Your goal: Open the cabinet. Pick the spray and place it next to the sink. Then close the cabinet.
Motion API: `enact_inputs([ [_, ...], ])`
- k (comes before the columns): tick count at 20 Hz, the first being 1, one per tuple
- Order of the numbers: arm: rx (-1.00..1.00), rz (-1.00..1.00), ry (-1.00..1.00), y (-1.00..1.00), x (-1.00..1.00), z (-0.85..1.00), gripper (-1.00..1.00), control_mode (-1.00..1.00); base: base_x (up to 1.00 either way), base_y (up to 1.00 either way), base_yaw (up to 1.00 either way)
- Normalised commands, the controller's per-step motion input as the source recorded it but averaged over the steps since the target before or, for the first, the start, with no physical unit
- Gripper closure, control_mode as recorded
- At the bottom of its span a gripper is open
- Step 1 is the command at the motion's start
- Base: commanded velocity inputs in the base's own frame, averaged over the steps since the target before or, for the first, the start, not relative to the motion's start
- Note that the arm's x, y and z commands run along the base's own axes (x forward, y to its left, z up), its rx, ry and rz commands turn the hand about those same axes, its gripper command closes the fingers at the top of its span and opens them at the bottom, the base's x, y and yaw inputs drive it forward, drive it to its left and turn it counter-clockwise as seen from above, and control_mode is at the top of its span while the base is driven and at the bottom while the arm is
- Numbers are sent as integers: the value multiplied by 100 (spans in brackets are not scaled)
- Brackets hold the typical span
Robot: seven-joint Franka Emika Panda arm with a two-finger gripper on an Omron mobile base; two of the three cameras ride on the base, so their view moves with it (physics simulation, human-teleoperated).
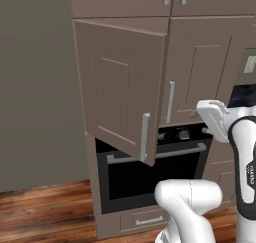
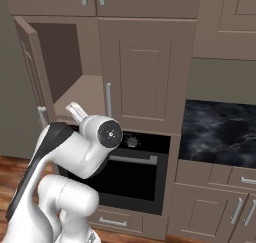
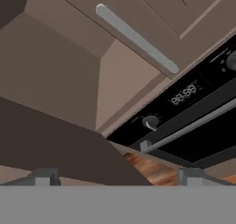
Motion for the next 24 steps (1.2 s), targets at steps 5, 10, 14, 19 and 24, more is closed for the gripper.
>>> enact_inputs([
  [5, 2, 6, 1, 27, 28, -39, -100, -100, 0, 0, 0],
  [10, 4, 4, 0, 28, 12, -2, -100, -100, 0, 0, 0],
  [14, 3, 8, 5, 23, 10, 0, -100, -100, 0, 0, 0],
  [19, 0, 13, 23, 3, 4, 0, -100, -100, 0, 0, 0],
  [24, 0, 15, 29, 0, 19, 0, -100, -100, 0, 0, 0],
])
